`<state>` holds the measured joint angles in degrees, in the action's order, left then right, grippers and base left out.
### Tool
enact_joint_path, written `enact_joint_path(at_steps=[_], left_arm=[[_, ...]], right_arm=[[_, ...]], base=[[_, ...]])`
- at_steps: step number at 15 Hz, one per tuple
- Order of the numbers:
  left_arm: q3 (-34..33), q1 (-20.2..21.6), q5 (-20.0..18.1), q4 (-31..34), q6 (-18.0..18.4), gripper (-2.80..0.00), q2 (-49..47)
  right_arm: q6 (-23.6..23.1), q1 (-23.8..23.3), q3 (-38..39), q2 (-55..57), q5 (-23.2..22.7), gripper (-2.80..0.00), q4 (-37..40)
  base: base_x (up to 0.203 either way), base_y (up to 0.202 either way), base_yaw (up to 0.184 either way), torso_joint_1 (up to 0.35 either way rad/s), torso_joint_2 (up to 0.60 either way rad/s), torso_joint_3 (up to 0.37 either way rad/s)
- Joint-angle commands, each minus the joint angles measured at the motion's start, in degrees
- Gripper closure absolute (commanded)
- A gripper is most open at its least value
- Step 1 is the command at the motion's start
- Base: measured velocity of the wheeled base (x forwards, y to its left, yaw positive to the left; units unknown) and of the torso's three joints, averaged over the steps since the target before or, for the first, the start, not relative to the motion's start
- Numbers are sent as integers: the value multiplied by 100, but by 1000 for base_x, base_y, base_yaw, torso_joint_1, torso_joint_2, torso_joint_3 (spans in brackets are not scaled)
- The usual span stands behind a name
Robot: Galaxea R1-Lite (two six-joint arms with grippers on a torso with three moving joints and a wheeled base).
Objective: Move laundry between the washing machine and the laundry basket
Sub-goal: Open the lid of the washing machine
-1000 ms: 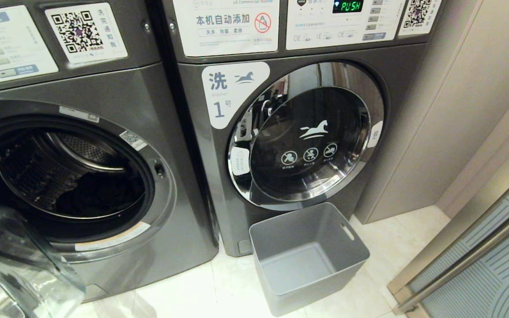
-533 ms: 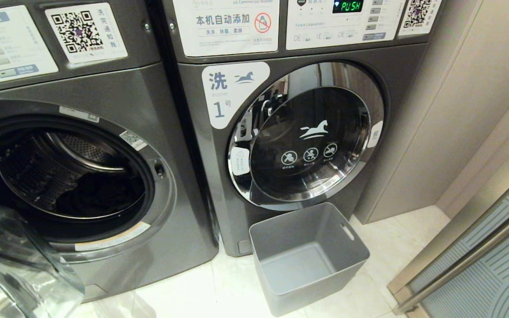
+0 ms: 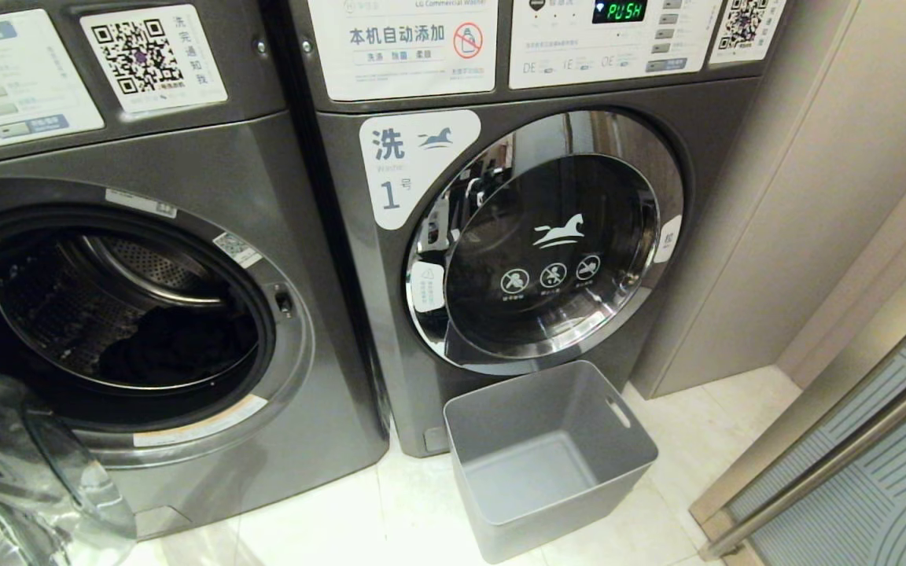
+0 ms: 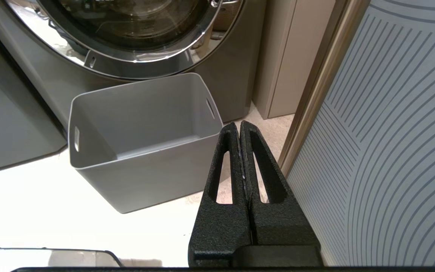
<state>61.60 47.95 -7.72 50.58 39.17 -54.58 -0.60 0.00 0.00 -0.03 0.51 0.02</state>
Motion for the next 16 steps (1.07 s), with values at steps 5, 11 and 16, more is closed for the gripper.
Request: enact_joint_path(at_steps=[5,11,16], left_arm=[[133,933,-2,19,278,0,-8],[306,1931,-9,-31,248,0,-446],[603,2729,-13,-160,236,0,-1382]], right_arm=[[-8,0,0,3,-4,0,2],[-8,0,0,3,2,0,1],[-2,0,0,3,-7,0,2]], base=[[0,0,0,0,0,0],[0,0,0,0,0,0],[0,0,0,0,0,0]])
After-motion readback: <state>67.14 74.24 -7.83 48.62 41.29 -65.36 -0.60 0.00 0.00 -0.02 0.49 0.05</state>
